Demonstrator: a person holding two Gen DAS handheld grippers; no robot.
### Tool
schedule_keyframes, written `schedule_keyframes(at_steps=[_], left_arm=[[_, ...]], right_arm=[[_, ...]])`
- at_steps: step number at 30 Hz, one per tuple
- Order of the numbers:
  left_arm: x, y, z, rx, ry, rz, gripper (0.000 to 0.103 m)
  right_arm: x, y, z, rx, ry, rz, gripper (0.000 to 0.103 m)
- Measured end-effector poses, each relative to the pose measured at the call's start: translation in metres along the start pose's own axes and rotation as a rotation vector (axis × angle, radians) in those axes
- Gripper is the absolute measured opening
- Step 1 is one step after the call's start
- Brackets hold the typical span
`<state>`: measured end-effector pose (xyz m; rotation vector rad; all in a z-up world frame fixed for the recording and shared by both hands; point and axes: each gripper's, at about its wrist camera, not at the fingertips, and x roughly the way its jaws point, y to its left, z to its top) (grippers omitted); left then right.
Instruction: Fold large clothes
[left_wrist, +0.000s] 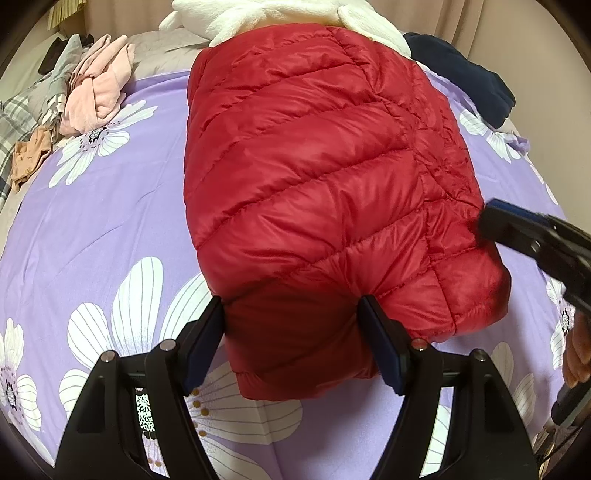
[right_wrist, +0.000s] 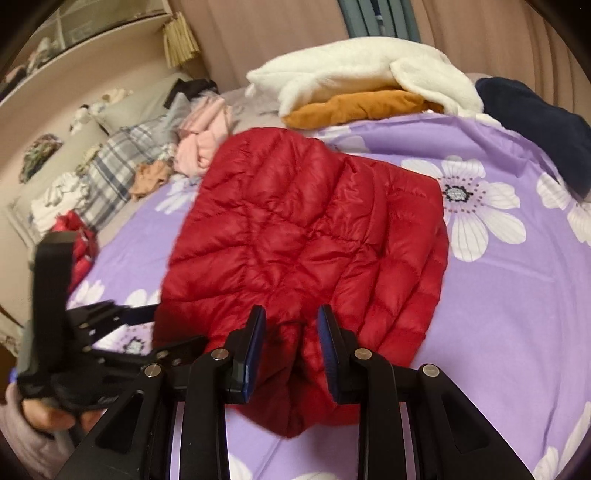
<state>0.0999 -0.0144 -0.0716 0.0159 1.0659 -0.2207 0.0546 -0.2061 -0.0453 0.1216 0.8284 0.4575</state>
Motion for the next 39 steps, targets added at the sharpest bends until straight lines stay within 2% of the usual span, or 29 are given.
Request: schedule_keyframes(at_steps=[4, 14, 29, 39], left_arm=[[0.001, -0.001, 0.0, 0.001, 0.003, 0.001, 0.073], [0.002, -0.001, 0.001, 0.009, 0.005, 0.008, 0.073], [-0.016, -0.007, -0.008, 0.012, -0.019, 0.036, 0.073], [-0.043, -0.013, -0.021, 0.019, -0.053, 0.051, 0.073]], right_arm=[[0.02, -0.003, -0.009, -0.004, 0.053, -0.036, 0.028], [0.024, -0.008, -0.014, 0.038, 0.062, -0.016, 0.028], [0.002, -0.006, -0.016, 0.057, 0.04, -0.03, 0.031], [-0.032, 0.001, -0.021, 0.058, -0.012, -0.035, 0.032]])
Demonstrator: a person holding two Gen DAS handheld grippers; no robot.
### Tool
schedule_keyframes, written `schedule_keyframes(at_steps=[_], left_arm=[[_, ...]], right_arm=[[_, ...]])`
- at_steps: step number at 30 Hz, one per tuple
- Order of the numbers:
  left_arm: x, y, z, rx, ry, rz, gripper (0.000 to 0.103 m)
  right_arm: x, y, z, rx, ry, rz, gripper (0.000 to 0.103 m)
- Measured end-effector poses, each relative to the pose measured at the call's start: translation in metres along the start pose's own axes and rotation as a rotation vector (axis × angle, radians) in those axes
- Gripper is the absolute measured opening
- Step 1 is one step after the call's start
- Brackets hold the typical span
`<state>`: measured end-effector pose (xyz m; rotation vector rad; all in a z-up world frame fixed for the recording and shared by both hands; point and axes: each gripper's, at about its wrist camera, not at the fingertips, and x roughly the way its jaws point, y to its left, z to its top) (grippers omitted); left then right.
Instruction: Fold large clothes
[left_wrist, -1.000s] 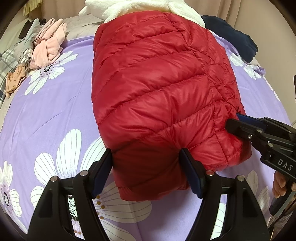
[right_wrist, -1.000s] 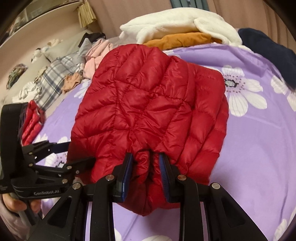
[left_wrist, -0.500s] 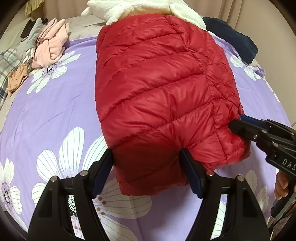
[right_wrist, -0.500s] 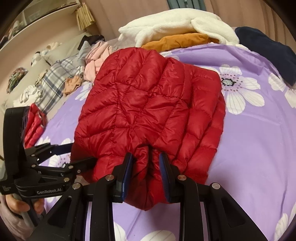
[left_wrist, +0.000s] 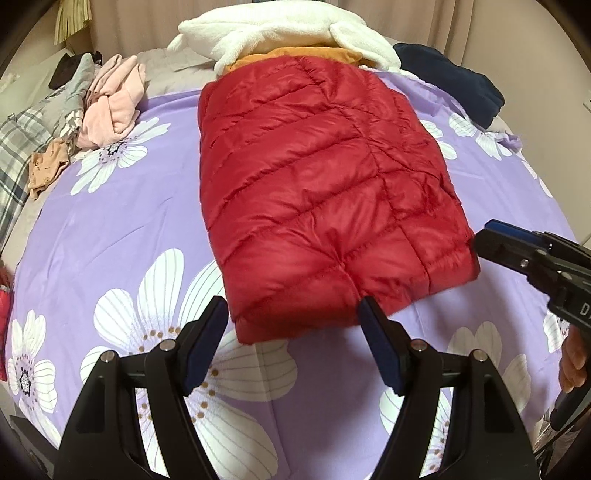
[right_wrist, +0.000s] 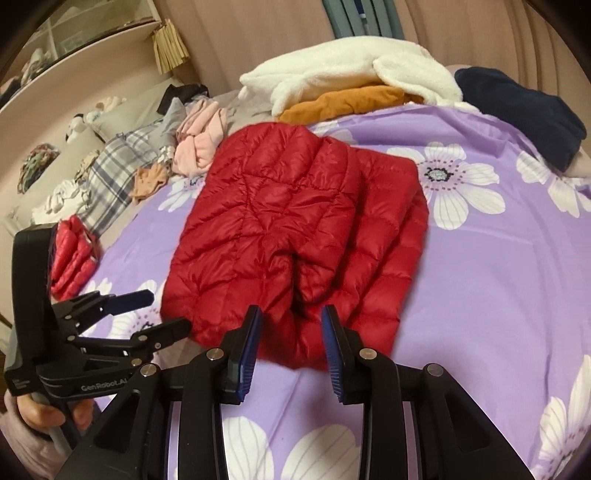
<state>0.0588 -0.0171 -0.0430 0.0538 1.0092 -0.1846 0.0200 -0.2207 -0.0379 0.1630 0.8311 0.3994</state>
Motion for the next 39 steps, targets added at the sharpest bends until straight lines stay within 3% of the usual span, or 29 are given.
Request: schedule_keyframes(at_steps=[3, 16, 20, 24, 27, 31, 39], left_arm=[[-0.007, 0.0, -0.003, -0.001, -0.006, 0.005, 0.074], [-0.041, -0.001, -0.018, -0.022, -0.05, 0.024, 0.084], [-0.055, -0.005, -0.023, -0.014, -0.085, 0.03, 0.095], [-0.07, -0.011, -0.027, 0.001, -0.118, 0.032, 0.096], [-0.081, -0.014, -0.028, 0.003, -0.144, 0.03, 0.103], [-0.094, -0.014, -0.031, -0.024, -0.169, 0.014, 0.102], [-0.114, -0.009, -0.033, -0.063, -0.204, 0.02, 0.102]], right_arm=[[-0.01, 0.002, -0.002, 0.004, -0.017, 0.001, 0.033], [-0.047, 0.011, -0.014, 0.034, -0.087, -0.004, 0.054], [-0.058, 0.013, -0.016, 0.03, -0.112, -0.006, 0.059], [-0.069, 0.019, -0.018, 0.018, -0.139, -0.023, 0.068], [-0.078, 0.025, -0.019, 0.004, -0.164, -0.033, 0.071], [-0.089, 0.032, -0.02, -0.019, -0.197, -0.058, 0.079], [-0.097, 0.033, -0.023, -0.018, -0.21, -0.076, 0.083]])
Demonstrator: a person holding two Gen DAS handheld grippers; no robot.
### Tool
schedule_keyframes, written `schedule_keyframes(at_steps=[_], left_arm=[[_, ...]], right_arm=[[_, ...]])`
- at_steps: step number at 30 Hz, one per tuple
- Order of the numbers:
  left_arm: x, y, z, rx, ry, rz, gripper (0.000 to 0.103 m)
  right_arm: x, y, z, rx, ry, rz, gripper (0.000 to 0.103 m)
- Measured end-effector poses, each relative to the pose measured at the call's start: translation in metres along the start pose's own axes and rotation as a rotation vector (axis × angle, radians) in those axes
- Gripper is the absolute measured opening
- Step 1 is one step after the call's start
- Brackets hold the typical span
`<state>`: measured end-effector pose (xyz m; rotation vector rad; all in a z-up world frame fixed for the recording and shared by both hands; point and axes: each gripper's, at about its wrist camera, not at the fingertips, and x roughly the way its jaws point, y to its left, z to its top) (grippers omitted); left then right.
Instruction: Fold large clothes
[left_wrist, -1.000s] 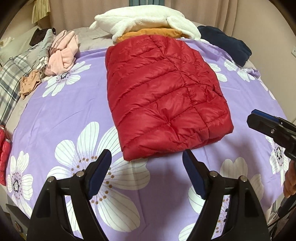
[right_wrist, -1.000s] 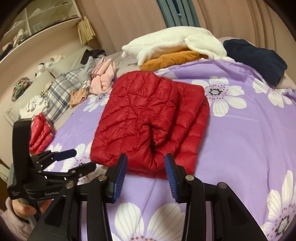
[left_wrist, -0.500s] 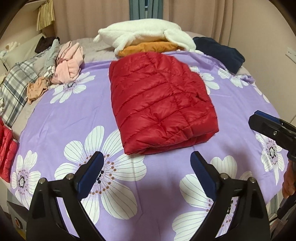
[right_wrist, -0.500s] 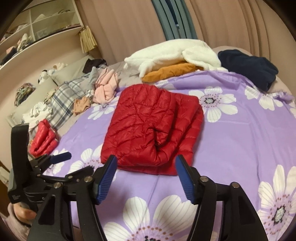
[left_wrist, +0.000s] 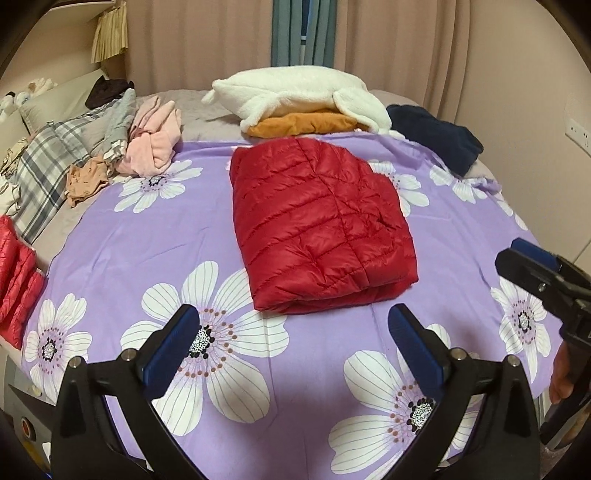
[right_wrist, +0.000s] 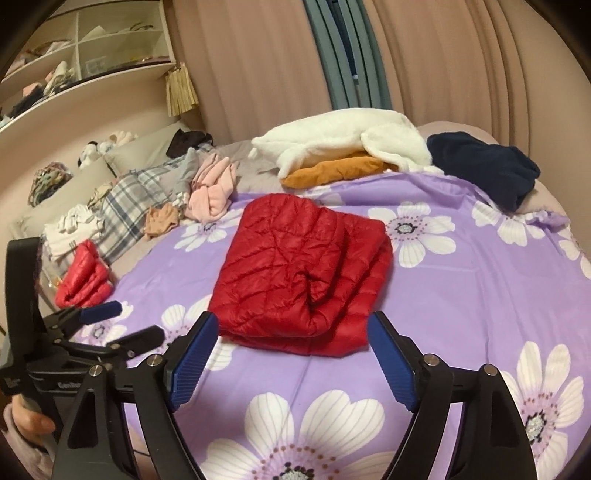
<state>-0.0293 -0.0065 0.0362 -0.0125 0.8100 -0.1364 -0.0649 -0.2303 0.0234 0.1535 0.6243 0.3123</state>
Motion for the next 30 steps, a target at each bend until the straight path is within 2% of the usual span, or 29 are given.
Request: schedule_keyframes(at_steps=[13, 23, 26, 30], left_arm=[[-0.022, -0.002, 0.006, -0.002, -0.043, 0.012, 0.103], [-0.03, 0.003, 0.015, -0.034, -0.052, 0.017, 0.103], [-0.032, 0.002, 0.018, -0.026, -0.049, 0.036, 0.103], [-0.035, 0.001, 0.019, -0.017, -0.054, 0.035, 0.103]], right_arm=[[-0.015, 0.003, 0.005, 0.007, -0.039, -0.019, 0.09], [-0.016, 0.006, 0.009, 0.0, -0.035, -0.052, 0.091], [-0.016, 0.007, 0.01, 0.007, -0.035, -0.054, 0.101], [-0.017, 0.008, 0.012, 0.012, -0.039, -0.052, 0.102]])
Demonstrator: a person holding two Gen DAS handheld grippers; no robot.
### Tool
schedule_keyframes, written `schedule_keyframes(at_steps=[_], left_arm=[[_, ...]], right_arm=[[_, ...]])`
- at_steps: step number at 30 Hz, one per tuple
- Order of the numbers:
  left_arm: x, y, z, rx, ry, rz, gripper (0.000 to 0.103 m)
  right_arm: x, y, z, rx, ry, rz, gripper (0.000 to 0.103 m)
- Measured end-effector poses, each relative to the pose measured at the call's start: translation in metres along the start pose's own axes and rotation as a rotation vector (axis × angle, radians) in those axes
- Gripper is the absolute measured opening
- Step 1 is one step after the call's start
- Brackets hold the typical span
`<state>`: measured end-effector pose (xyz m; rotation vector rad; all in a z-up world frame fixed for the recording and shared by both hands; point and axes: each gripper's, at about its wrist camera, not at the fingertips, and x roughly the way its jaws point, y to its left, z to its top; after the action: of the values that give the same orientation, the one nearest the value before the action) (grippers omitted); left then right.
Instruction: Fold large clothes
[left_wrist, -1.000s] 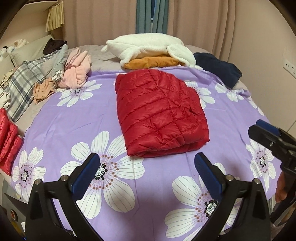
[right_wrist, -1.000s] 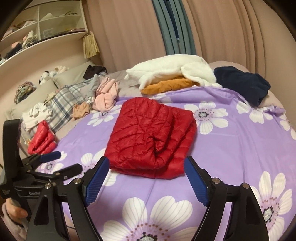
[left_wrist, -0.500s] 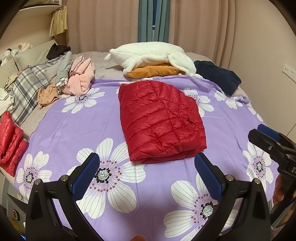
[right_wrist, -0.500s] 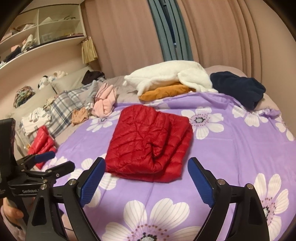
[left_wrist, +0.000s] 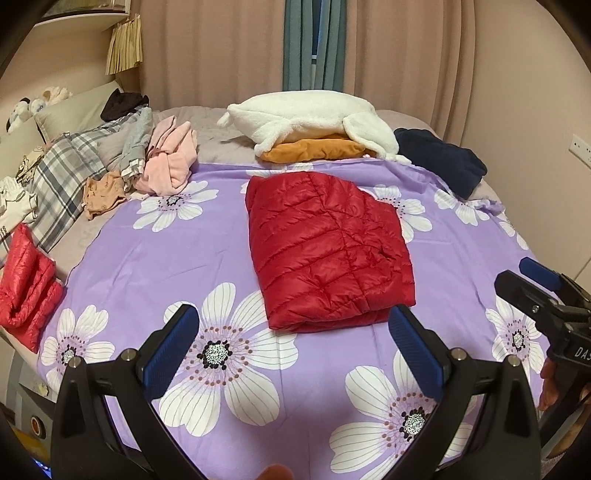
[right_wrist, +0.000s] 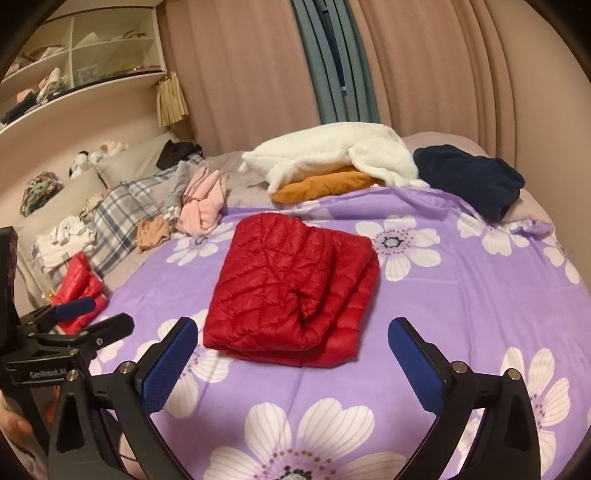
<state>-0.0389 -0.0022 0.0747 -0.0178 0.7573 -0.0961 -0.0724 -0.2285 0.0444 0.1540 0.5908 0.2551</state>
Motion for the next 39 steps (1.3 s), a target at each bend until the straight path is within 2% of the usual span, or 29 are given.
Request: schedule_keyframes(at_steps=[7, 22, 39], left_arm=[[0.003, 0.002, 0.002, -0.012, 0.026, -0.029, 0.103], [0.009, 0.006, 0.002, -0.018, 0.04, -0.012, 0.103], [0.018, 0.002, -0.001, -0.008, 0.064, -0.004, 0.103]], right_arm=[[0.004, 0.003, 0.0, -0.001, 0.017, -0.018, 0.102], [0.008, 0.013, -0.001, -0.048, 0.049, -0.017, 0.102], [0.013, 0.012, -0.004, -0.039, 0.067, -0.02, 0.102]])
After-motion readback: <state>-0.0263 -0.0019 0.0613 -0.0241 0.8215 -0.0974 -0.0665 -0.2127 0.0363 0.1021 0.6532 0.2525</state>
